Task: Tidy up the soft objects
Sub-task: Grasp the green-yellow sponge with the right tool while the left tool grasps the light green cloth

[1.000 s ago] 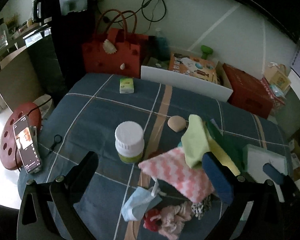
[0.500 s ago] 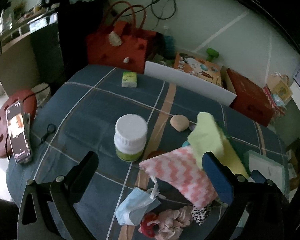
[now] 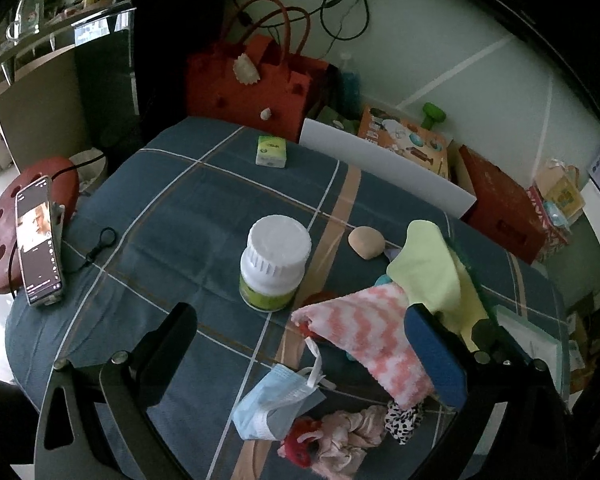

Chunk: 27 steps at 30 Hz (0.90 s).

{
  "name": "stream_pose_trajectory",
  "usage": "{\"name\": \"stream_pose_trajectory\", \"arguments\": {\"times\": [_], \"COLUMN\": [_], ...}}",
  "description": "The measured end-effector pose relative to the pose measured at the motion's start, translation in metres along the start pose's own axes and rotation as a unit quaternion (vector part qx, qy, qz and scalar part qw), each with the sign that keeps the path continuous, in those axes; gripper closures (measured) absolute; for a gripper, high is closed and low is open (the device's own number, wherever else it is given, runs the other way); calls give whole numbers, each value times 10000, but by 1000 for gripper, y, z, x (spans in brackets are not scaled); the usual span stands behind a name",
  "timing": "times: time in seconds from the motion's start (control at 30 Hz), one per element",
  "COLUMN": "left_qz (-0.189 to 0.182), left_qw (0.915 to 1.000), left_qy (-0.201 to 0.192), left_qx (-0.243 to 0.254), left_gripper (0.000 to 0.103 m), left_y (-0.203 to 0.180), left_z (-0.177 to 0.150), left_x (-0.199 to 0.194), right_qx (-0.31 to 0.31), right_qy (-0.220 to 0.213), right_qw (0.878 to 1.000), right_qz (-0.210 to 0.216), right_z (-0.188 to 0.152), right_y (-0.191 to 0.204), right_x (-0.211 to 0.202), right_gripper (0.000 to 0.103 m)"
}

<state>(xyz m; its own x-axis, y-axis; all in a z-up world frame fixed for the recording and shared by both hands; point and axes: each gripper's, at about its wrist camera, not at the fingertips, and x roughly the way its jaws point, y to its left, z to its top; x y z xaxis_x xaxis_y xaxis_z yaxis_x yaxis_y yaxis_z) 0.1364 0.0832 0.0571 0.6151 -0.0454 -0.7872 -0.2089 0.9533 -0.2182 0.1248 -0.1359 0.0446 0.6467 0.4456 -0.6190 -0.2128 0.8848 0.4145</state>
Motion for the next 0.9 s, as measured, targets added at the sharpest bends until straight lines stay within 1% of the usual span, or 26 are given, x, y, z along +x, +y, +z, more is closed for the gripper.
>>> {"name": "stream_pose_trajectory", "arguments": {"times": [0.1, 0.3, 0.43, 0.6, 0.73, 0.8, 0.9], "left_qz": [-3, -42, -19, -50, -146, -258, -328], "left_qw": [10000, 9999, 9997, 9987, 9972, 9964, 9953], "left_qy": [-17, -91, -198, -426, -545, -544, -545], "left_qx": [-5, 71, 145, 287, 483, 604, 731], "left_gripper": [0, 0, 0, 0, 0, 0, 4], "left_y": [0, -4, -11, -23, -34, -41, -49], "left_z": [0, 0, 1, 1, 1, 1, 0], "left_x": [0, -2, -4, -7, -5, -2, 1], "right_qx": [86, 102, 206, 250, 307, 310, 298], "right_qy": [64, -58, -57, -27, -13, -6, 13], "right_qw": [9999, 9999, 9997, 9996, 9994, 9993, 9994], "right_qz": [63, 38, 88, 139, 176, 189, 197], "right_z": [-1, -2, -3, -3, -4, -4, -4], "right_y": [-2, -2, -5, -7, -8, -8, -8], "right_x": [3, -2, -3, -2, -3, -3, -3], "right_gripper": [49, 53, 53, 53, 53, 53, 53]}}
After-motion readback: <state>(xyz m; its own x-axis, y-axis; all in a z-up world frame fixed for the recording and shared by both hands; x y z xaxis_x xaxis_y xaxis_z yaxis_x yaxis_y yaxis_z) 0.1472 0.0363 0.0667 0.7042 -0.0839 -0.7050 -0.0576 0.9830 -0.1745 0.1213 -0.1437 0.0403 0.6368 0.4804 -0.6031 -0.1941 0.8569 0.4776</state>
